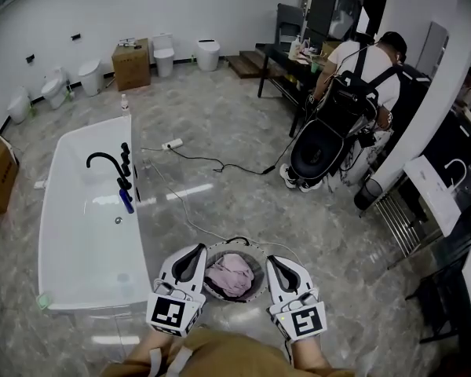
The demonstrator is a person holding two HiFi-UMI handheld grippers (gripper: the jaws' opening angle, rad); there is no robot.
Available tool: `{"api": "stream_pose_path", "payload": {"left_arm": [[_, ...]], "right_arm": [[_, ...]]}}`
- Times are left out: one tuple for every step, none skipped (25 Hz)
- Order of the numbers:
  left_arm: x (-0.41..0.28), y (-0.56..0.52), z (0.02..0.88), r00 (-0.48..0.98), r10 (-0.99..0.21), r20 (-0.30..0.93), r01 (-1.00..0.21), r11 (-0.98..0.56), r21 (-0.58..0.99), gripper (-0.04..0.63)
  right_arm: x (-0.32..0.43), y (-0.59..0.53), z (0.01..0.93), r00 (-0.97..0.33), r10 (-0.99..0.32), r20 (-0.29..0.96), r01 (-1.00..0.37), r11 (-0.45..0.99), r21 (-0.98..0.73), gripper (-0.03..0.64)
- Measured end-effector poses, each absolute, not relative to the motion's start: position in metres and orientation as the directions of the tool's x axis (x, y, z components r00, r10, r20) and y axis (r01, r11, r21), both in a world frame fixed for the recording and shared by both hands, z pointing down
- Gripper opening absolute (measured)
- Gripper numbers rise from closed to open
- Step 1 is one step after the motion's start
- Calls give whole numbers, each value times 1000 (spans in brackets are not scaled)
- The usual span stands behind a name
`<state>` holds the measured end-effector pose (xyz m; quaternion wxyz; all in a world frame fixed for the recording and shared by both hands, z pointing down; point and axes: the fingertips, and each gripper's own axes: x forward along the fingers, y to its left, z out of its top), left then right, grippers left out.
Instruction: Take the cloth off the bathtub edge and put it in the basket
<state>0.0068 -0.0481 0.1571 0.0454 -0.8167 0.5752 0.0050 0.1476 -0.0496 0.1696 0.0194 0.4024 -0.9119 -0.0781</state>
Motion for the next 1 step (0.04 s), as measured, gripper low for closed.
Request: {"api": "stream_pose_path", "payload": {"left_arm": [[6, -49, 159, 337, -940, -58, -940, -334, -64, 8]], "right_arm": [[146, -49, 170, -682, -731, -33, -725, 670, 158, 3]]}}
